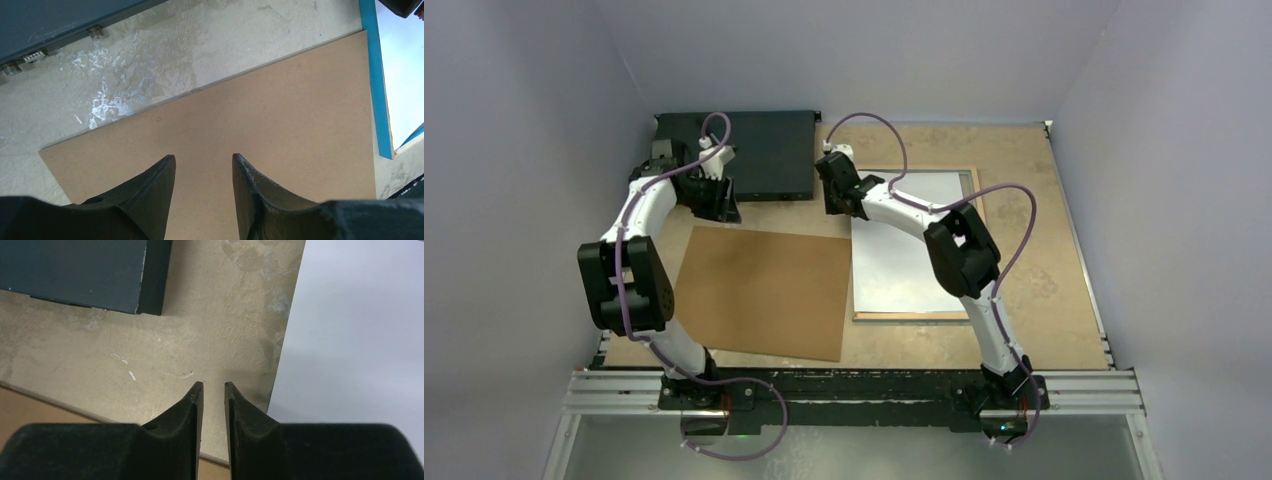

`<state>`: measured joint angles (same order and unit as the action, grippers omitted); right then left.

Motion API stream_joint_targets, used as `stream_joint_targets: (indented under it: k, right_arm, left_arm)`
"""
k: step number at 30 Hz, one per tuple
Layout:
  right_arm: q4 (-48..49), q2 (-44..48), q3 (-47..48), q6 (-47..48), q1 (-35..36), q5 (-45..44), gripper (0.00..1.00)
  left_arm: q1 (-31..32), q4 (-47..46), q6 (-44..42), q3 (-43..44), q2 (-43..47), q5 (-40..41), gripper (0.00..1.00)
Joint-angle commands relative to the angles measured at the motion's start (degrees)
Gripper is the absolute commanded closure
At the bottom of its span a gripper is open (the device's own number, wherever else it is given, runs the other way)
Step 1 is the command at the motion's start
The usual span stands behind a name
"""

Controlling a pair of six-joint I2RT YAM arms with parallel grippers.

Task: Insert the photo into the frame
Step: Adjust the photo in the photo frame.

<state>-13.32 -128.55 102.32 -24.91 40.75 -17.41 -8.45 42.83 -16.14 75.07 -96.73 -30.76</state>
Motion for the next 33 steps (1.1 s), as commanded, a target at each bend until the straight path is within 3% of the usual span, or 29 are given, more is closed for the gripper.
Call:
stream_joint_targets:
  k: [1, 18, 33]
  right_arm:
    - [0.43, 1.29, -0.14, 0.24, -1.34, -0.58, 0.76]
    - [3.67, 4.32, -6.56, -0.81, -3.67, -1.04, 0.79]
    - [6.82, 9.06, -11.13, -1.13, -5.62, 2.27, 0.72]
  left_arm:
    - [-1.21, -0.55, -1.81, -1.06, 2.44, -2.19, 0.56]
    - [-2.67, -0.55, -2.45, -2.20, 3.05, -2.23, 0.56]
    - [-2.88, -1.34, -2.46, -3.69, 3.30, -2.45, 0.56]
